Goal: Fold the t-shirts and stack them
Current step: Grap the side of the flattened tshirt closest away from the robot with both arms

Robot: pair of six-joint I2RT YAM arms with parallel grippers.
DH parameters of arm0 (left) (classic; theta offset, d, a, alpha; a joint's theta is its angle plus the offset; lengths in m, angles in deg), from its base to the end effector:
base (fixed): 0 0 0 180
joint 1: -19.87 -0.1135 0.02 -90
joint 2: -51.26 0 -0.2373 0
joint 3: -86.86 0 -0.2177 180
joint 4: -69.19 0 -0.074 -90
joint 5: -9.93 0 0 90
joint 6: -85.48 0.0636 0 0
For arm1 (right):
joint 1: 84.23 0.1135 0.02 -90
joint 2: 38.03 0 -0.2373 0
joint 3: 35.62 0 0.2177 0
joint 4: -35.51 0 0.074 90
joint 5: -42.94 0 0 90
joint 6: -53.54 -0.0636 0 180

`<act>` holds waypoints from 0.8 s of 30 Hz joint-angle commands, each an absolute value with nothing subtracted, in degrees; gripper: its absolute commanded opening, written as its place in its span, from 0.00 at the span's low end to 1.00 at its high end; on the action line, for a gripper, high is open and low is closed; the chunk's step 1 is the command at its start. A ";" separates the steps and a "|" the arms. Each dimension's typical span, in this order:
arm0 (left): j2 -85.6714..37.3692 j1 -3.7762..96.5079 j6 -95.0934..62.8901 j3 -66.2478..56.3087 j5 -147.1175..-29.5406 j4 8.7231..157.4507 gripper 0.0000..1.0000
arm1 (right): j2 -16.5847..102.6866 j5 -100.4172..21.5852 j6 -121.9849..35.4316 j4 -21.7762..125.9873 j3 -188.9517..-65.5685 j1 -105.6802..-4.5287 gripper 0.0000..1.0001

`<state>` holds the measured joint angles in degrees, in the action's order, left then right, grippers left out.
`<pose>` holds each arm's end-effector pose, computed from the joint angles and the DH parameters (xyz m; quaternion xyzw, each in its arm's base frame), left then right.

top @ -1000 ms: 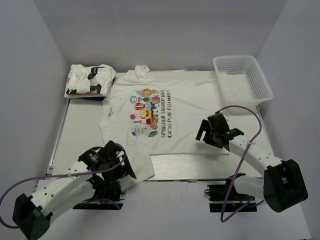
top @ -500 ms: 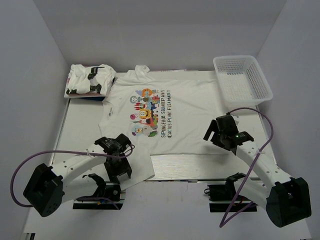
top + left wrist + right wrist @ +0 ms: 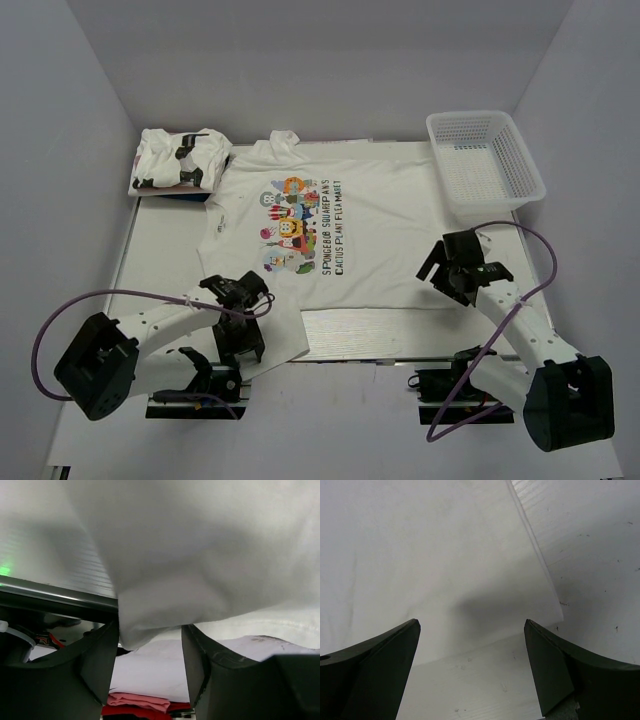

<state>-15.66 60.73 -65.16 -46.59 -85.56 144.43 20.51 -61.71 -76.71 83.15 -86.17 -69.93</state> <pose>0.0850 -0.0816 0.1194 0.1737 -0.9824 -0.0076 0.0680 0.1864 0.0309 0.1738 0.2495 0.9149 0.0260 0.3163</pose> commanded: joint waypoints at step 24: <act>-22.92 68.29 -58.14 -41.89 -88.94 141.18 0.00 | 21.65 -53.03 -79.26 80.25 -78.00 -75.36 0.71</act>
<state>-24.45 67.66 -59.22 -42.88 -87.34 143.03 22.24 -54.50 -78.15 81.95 -79.35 -75.22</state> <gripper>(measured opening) 0.034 0.716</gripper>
